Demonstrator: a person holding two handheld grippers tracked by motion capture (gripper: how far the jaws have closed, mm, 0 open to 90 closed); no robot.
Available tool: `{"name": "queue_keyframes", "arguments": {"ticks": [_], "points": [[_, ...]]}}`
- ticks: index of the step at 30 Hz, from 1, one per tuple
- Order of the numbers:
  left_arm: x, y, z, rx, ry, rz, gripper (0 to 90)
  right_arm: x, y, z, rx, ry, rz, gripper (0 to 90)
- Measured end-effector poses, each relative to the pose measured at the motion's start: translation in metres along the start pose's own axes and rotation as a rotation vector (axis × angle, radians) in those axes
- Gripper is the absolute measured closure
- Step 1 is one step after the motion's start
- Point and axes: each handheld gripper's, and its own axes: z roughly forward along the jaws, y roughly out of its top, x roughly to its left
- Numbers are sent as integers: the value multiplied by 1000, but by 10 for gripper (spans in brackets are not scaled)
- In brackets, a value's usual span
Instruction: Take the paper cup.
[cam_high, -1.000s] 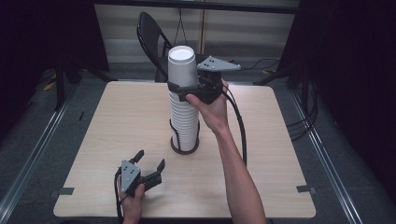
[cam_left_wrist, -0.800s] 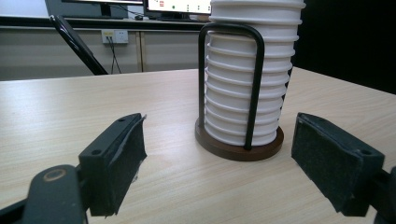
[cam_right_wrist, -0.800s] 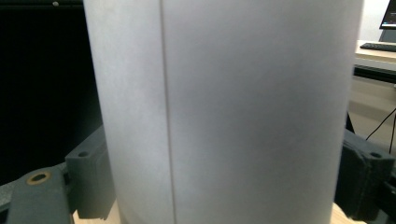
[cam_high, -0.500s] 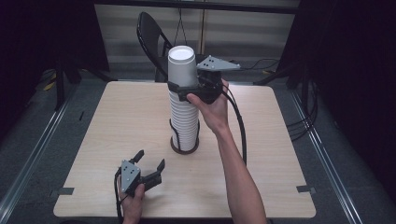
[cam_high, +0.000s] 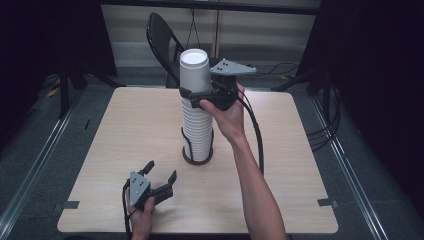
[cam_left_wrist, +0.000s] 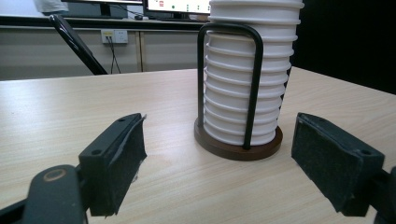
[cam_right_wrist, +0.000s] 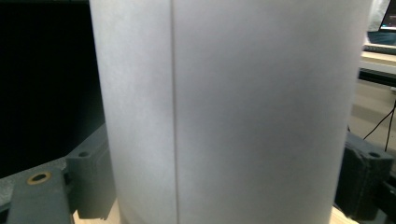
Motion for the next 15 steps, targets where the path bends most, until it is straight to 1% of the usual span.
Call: {"name": "queue_keyframes", "arguments": {"ticks": [8, 9, 11, 12, 15], "points": [[0, 0, 0, 0, -2, 2, 174, -1, 2, 2, 14, -3, -10, 128], [0, 0, 0, -2, -1, -3, 174, -1, 3, 1, 9, -3, -8, 130], [0, 0, 0, -3, -2, -3, 174, 0, 6, -1, -28, -7, -2, 132], [0, 0, 0, -2, -1, -2, 174, 0, 8, -2, -35, -8, -1, 132], [0, 0, 0, -1, -2, 1, 174, -1, 13, -3, -32, -3, 3, 133]]}}
